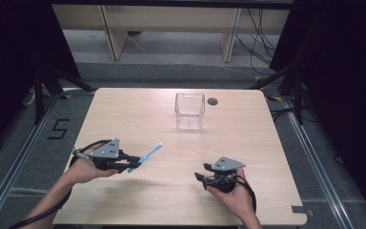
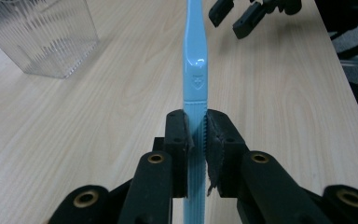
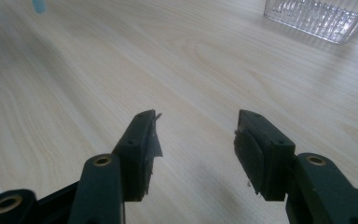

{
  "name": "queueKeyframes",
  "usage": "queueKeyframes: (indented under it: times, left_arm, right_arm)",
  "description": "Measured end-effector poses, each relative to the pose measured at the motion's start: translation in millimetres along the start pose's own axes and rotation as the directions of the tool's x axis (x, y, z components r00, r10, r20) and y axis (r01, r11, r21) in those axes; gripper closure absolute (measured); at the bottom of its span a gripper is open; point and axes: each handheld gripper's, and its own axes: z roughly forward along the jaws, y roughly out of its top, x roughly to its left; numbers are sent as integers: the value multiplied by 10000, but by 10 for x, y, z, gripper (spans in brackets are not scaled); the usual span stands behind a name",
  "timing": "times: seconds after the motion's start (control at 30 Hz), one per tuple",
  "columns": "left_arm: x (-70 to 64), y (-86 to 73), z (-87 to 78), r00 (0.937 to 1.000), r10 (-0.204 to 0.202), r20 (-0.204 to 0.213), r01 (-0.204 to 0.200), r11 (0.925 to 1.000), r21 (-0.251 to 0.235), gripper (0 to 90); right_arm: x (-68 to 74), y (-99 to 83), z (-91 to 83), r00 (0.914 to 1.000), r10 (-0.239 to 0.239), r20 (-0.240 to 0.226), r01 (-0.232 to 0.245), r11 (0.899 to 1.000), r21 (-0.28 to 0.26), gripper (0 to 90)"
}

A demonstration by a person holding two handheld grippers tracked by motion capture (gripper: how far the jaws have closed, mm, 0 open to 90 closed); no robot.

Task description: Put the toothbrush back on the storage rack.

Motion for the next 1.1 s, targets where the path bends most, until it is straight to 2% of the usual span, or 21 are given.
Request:
queueKeyframes:
  times: [0.03,0.1,0.17,0.27,0.5,0.53,0.63,0.7,0.73,0.8,0.87,0.9,0.93,0.97,1.0,1.03,1.07,1.1]
  left_arm:
    - [0,0,0,10000,0,0,0,10000,0,787]
    - [-22,-21,3,9997,-190,-181,182,9990,-415,787]
    - [-37,-33,1,9993,-276,-268,260,9981,-558,787]
    - [-56,-59,11,9984,-428,-380,394,9955,-861,787]
    - [-74,-82,2,9967,-570,-579,500,9919,-1166,787]
    - [-71,-82,0,9967,-570,-585,496,9915,-1203,787]
    - [-70,-84,1,9961,-581,-660,494,9908,-1259,787]
    - [-72,-94,4,9949,-714,-718,601,9870,-1493,787]
    - [-73,-99,8,9945,-741,-740,614,9851,-1608,787]
    - [-77,-109,15,9938,-803,-771,649,9806,-1851,787]
    - [-92,-115,2,9915,-901,-942,708,9790,-1913,787]
    - [-94,-119,2,9914,-969,-881,781,9775,-1960,787]
    - [-99,-125,4,9910,-1000,-895,801,9759,-2031,787]
    - [-103,-129,4,9905,-1026,-912,819,9750,-2065,786]
    - [-107,-134,3,9901,-1043,-939,825,9738,-2121,787]
    - [-107,-134,3,9901,-1043,-939,825,9738,-2121,787]
    - [-118,-146,15,9888,-1125,-986,856,9660,-2438,786]
    - [-123,-148,17,9884,-1160,-976,882,9636,-2522,787]
  right_arm:
    - [0,0,0,10000,0,0,0,10000,0,489]
    - [4,3,-3,10000,34,25,-34,10000,-64,489]
    - [3,3,-3,10000,35,3,-35,9999,-135,489]
    - [9,-3,5,9997,224,-96,-226,9996,-165,489]
    - [-10,-12,4,9999,155,-19,-155,9996,-234,489]
    - [15,-16,-1,9983,561,-134,-562,9984,-99,489]
    - [-5,-22,3,9988,479,-89,-481,9986,-235,489]
    - [-27,-25,-7,9997,218,52,-215,9989,-405,489]
    - [-16,-27,-11,9990,439,-65,-441,9985,-328,489]
    - [-8,-27,-24,9982,599,-13,-599,9978,-289,489]
    - [-31,-22,-6,9997,225,-86,-230,9979,-598,490]
    - [-25,-16,-22,9996,253,98,-248,9985,-496,490]
    - [-16,-12,-20,9993,387,-4,-386,9982,-468,491]
    - [-21,-7,-23,9996,224,145,-215,9980,-600,491]
    - [1,-7,-17,9990,421,117,-412,9971,-645,493]
    - [1,-7,-17,9990,421,117,-412,9971,-645,493]
    - [2,8,-22,9994,297,178,-281,9958,-866,497]
    - [49,13,-32,9974,690,186,-672,9940,-861,498]
